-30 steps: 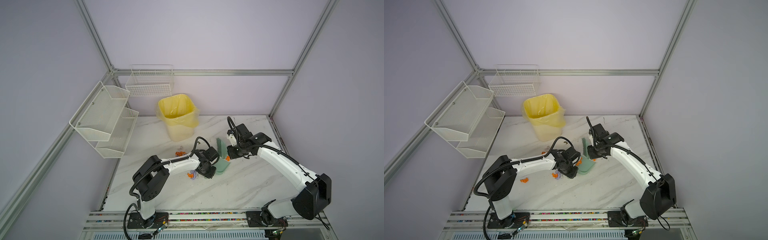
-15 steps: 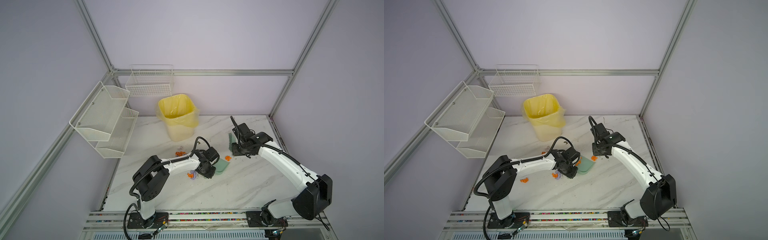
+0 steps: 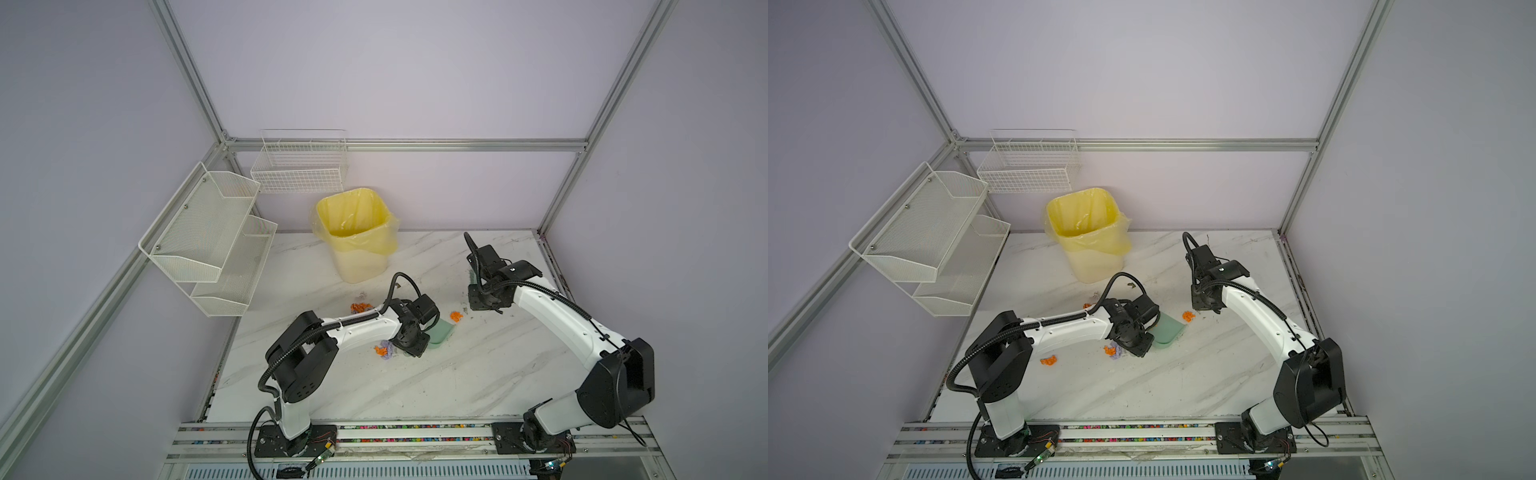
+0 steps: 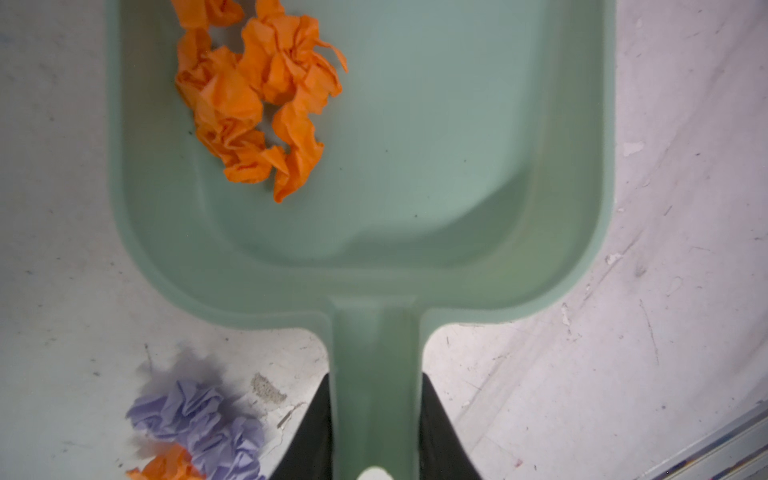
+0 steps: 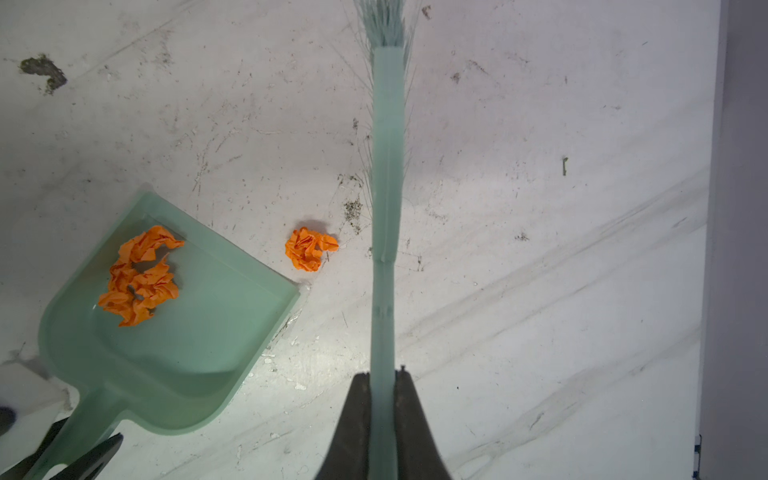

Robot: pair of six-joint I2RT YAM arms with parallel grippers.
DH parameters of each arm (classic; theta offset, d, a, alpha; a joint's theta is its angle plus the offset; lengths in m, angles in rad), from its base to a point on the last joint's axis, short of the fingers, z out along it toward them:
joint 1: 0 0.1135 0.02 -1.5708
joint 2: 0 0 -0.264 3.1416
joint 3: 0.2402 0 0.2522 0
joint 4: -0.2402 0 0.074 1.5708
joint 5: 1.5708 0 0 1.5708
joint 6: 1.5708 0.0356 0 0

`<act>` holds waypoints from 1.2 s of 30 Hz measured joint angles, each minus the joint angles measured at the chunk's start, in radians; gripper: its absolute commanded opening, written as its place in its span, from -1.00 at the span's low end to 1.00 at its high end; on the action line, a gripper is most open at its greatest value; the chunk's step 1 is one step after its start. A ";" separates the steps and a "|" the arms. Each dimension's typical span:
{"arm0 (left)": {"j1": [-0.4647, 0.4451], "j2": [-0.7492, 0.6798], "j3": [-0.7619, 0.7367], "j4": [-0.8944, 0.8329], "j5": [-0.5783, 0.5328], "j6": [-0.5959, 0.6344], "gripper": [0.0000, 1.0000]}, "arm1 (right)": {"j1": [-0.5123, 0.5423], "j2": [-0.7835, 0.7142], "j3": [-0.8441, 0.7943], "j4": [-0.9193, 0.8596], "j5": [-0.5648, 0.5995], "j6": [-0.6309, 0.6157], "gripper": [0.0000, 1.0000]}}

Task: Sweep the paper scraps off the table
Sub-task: 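Sweep the remaining orange scrap toward the dustpan with the right gripper's brush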

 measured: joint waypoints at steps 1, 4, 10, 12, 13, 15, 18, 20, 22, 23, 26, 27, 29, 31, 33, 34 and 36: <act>0.000 0.000 0.000 -0.003 -0.001 0.000 -0.71 | 0.000 0.008 0.000 0.000 0.000 -0.005 -1.00; -0.001 0.004 0.008 -0.011 -0.005 0.002 -0.71 | 0.000 0.025 0.000 0.000 -0.002 -0.018 -1.00; -0.001 0.019 0.014 -0.012 -0.008 0.006 -0.71 | 0.000 0.047 -0.001 0.000 -0.037 -0.058 -1.00; -0.001 0.024 0.016 -0.013 -0.008 0.006 -0.71 | 0.000 0.048 -0.003 0.003 -0.058 -0.067 -1.00; -0.001 0.027 0.019 -0.013 -0.008 0.006 -0.71 | 0.000 0.048 -0.006 0.004 -0.067 -0.071 -1.00; -0.001 0.032 0.025 -0.012 -0.008 0.006 -0.71 | 0.000 0.047 -0.016 0.010 -0.091 -0.076 -1.00; -0.001 0.034 0.028 -0.012 -0.008 0.006 -0.71 | 0.000 0.040 -0.036 0.025 -0.131 -0.078 -1.00; -0.001 0.035 0.029 -0.012 -0.008 0.006 -0.71 | 0.000 0.031 -0.048 0.032 -0.159 -0.079 -1.00; -0.002 0.037 0.029 -0.012 -0.008 0.006 -0.71 | 0.001 0.019 -0.058 0.038 -0.193 -0.081 -1.00; -0.002 0.038 0.029 -0.012 -0.007 0.006 -0.71 | 0.003 0.014 -0.062 0.042 -0.208 -0.081 -1.00; -0.002 0.041 0.030 -0.012 -0.008 0.006 -0.71 | 0.013 0.000 -0.071 0.053 -0.264 -0.083 -1.00; -0.002 0.042 0.030 -0.012 -0.008 0.006 -0.71 | 0.017 -0.005 -0.074 0.057 -0.285 -0.084 -1.00; -0.002 0.042 0.031 -0.012 -0.008 0.006 -0.71 | 0.024 -0.012 -0.080 0.063 -0.321 -0.085 -1.00; -0.002 0.042 0.033 -0.013 -0.007 0.006 -0.71 | 0.029 -0.021 -0.088 0.070 -0.364 -0.085 -1.00; -0.002 0.046 0.040 -0.016 -0.007 0.006 -0.71 | 0.032 -0.032 -0.097 0.077 -0.407 -0.088 -1.00; -0.002 0.048 0.043 -0.016 -0.007 0.006 -0.71 | 0.034 -0.038 -0.101 0.080 -0.426 -0.089 -1.00; -0.002 0.050 0.047 -0.016 -0.007 0.006 -0.71 | 0.034 -0.050 -0.102 0.080 -0.450 -0.089 -1.00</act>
